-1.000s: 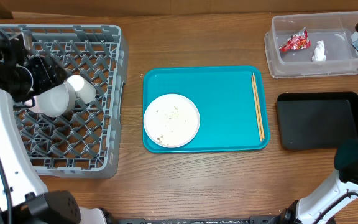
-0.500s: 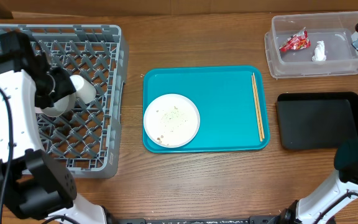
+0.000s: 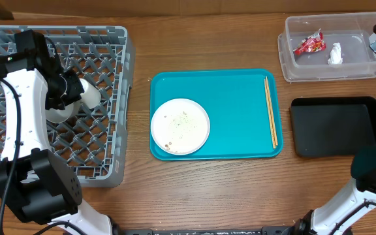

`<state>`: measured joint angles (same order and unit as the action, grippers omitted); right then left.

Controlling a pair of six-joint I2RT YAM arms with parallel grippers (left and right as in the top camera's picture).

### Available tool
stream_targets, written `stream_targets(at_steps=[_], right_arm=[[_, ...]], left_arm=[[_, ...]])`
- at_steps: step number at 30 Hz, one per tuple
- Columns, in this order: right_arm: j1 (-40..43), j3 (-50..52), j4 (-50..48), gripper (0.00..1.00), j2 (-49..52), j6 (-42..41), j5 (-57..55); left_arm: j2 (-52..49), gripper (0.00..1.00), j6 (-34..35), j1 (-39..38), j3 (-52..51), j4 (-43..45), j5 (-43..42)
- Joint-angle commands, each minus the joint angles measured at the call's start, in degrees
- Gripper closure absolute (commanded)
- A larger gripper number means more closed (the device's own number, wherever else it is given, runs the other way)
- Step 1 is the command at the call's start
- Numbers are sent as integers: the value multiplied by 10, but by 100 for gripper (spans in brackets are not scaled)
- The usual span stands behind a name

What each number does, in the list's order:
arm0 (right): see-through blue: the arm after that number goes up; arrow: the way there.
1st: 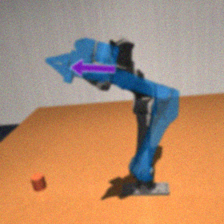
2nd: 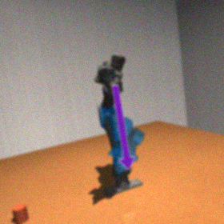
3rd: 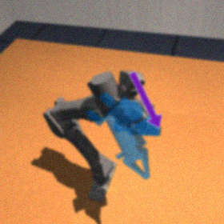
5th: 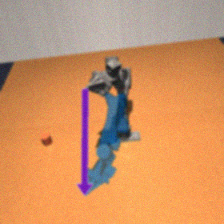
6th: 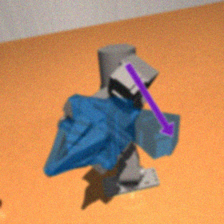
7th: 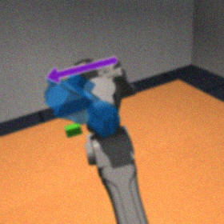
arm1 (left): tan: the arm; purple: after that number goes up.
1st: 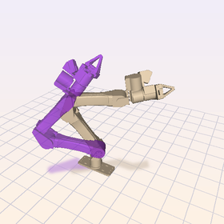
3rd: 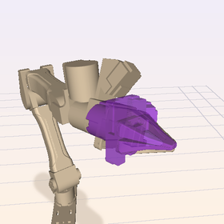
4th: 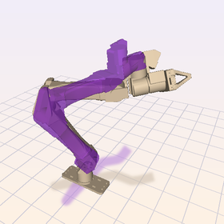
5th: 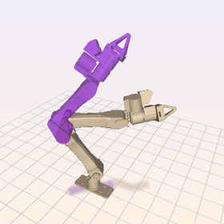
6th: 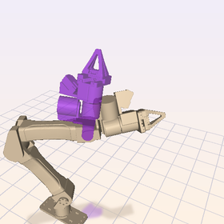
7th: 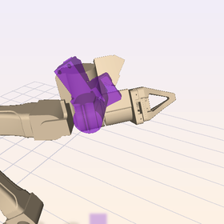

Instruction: Sort waste into correct bins and load items into the dishwasher

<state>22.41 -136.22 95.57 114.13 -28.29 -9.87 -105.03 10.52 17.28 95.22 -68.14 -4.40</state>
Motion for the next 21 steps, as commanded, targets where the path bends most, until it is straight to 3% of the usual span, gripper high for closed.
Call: stream_targets(at_steps=[1, 4, 13, 21], right_arm=[[0, -14, -3, 0, -14, -3, -4], [0, -14, -3, 0, -14, -3, -4], [0, -14, -3, 0, -14, -3, -4], [0, -14, -3, 0, -14, -3, -4]], left_arm=[[-4, 86, 0, 4, -2, -2, 7], [-4, 96, 0, 7, -2, -4, 23], [4, 96, 8, 20, 9, -12, -26], [43, 96, -43, 86, 56, 0, -301]])
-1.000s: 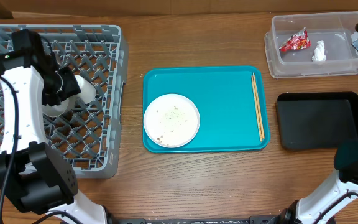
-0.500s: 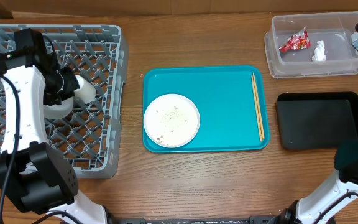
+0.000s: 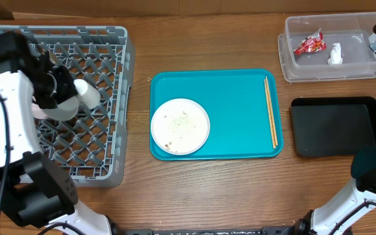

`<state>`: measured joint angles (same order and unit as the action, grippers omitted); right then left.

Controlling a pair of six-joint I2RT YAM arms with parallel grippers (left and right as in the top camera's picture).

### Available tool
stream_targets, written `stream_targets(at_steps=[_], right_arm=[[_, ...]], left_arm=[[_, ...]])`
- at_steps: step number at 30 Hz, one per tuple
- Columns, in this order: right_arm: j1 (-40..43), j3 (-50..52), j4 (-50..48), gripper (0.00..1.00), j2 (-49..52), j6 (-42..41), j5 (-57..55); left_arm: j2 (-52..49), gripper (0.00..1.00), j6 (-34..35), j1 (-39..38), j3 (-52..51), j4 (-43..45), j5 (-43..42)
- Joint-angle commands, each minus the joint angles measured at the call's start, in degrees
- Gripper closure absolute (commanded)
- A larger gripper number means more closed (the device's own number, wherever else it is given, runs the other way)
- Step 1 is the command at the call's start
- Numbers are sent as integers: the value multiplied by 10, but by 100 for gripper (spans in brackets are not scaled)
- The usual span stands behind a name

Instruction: Sort waste into correct bins and load items into the dishwasher

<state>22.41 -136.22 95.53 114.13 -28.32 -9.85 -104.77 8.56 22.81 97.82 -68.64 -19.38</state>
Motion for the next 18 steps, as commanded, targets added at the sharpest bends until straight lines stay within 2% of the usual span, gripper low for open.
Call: stream_targets(at_steps=[1, 6, 9, 12, 16, 18], right_arm=[[0, -14, -3, 0, -14, -2, -4], [0, -14, -3, 0, -14, -2, -4], [0, -14, -3, 0, -14, -2, -4], [0, -14, -3, 0, -14, -2, -4], [0, -14, -3, 0, -14, -2, -4], [0, -14, -3, 0, -14, -2, -4]], left_arm=[[44, 96, -24, 44, 31, 8, -183], [45, 96, -35, 127, 28, -10, -240], [45, 96, -69, 184, 12, -25, -314], [45, 96, -111, 232, -21, -7, -418], [43, 96, -202, 280, -103, 34, -593], [43, 96, -234, 295, -158, 62, -644]])
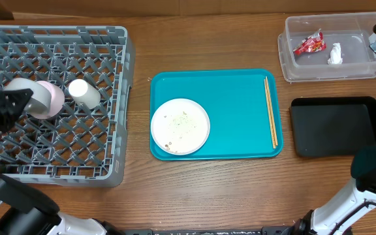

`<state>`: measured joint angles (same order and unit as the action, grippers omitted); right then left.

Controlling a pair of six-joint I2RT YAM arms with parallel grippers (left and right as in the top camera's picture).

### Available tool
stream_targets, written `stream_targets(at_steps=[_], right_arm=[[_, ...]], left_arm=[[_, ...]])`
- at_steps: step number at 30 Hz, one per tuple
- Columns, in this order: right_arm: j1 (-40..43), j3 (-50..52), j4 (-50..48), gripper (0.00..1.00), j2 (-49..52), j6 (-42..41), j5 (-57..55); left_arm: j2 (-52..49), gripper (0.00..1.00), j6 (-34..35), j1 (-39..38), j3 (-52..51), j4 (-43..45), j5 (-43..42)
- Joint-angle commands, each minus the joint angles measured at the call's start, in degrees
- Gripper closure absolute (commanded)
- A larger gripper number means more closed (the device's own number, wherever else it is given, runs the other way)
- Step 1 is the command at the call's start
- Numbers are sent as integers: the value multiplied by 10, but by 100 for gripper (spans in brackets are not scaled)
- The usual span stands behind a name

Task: Sort waste into correct bins and load items into the dishwasher
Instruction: 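Set the grey bowl down in the rack and release it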

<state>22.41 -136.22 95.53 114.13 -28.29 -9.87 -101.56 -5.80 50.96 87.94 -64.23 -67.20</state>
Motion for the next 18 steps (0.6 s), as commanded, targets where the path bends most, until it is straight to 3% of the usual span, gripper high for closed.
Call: stream_targets(at_steps=[1, 4, 7, 18], right_arm=[[0, -14, -3, 0, -14, -3, -4], [0, -14, -3, 0, -14, -3, -4], [0, -14, -3, 0, -14, -3, -4], [0, -14, -3, 0, -14, -3, -4]], left_arm=[[10, 96, -90, 20, -85, 40, -179], [6, 96, -79, 43, -150, 109, -231], [5, 96, -62, 66, -176, 150, -233], [-23, 96, -62, 87, -182, 194, -192]])
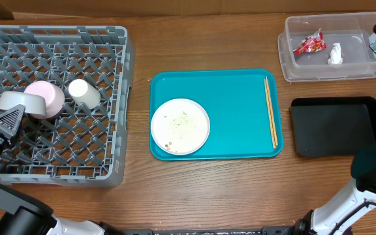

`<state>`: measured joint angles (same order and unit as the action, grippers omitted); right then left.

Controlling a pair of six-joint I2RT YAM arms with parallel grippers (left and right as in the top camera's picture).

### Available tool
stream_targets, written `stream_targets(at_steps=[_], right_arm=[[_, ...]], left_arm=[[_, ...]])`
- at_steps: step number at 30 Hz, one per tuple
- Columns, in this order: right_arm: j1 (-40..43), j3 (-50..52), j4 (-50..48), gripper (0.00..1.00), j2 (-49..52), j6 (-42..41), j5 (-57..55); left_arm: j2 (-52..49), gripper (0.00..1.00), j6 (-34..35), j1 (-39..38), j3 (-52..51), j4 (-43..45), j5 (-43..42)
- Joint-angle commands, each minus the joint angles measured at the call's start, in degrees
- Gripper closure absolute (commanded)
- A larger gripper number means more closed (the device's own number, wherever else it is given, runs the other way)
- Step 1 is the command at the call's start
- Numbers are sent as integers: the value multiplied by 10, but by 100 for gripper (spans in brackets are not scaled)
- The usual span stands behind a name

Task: Sort waste into correct bins and load items into the dishwasher
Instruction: 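Set the grey bowl down in the rack and release it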

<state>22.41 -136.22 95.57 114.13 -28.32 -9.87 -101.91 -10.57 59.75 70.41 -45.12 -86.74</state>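
A grey dish rack [103, 140] fills the left of the table. In it a pink bowl [47, 96] lies next to a white cup [83, 93] tipped on its side. My left gripper [13, 117] hovers over the rack's left side, just left of the bowl, with its fingers spread and nothing between them. A pale rounded part sits above it against the bowl's left edge. On the teal tray [234, 98] are a soiled white plate [180, 126] and a pair of chopsticks [270, 111]. Only a sliver of my right gripper shows at the far right edge.
A clear plastic bin [292, 62] at the back right holds a red wrapper [309, 44] and a crumpled white tissue [335, 53]. A black tray [338, 127] lies in front of it, right of the teal tray.
My left arm has drawn back toward the near left corner, with its gripper now lower over the rack's left side. The pink bowl shows more fully and has stayed in the rack beside the cup.
At first my left arm reached over the rack with the gripper down at the bowl beside the white cup. It then stood further left, and later off the bowl at the rack's left edge. Now it is nearer the front left, the bowl left in the rack.
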Motion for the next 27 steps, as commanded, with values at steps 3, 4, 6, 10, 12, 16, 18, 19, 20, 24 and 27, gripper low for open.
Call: stream_targets(at_steps=[3, 4, 6, 10, 12, 16, 18, 19, 20, 24, 27], right_arm=[[0, -14, -3, 0, -14, -2, -4], [0, -14, -3, 0, -14, -2, -4], [0, -14, -3, 0, -14, -2, -4], [0, -14, -3, 0, -14, -2, -4], [0, -14, -3, 0, -14, -2, -4], [0, -14, -3, 0, -14, -2, -4], [0, -14, -3, 0, -14, -2, -4], [0, -14, -3, 0, -14, -2, -4], [0, -14, -3, 0, -14, -2, -4], [0, -14, -3, 0, -14, -2, -4], [0, -14, -3, 0, -14, -2, -4]], left_arm=[[-58, 96, -14, -1, -7, 17, -17], [-70, 96, -14, -1, -7, 19, -22], [-95, 96, -12, -1, -6, 26, -39], [-123, 96, -10, -1, -6, 35, -39], [-127, 96, -10, -1, -6, 41, -39], [-127, 96, 8, 0, -5, 48, -39], [-127, 92, 34, 0, -4, 51, -38], [-127, 89, 46, 0, -3, 51, -38], [-127, 88, 59, 0, -2, 51, -39], [-127, 70, 116, 1, 3, 50, -39], [-122, 35, 139, 4, 7, 44, -39]])
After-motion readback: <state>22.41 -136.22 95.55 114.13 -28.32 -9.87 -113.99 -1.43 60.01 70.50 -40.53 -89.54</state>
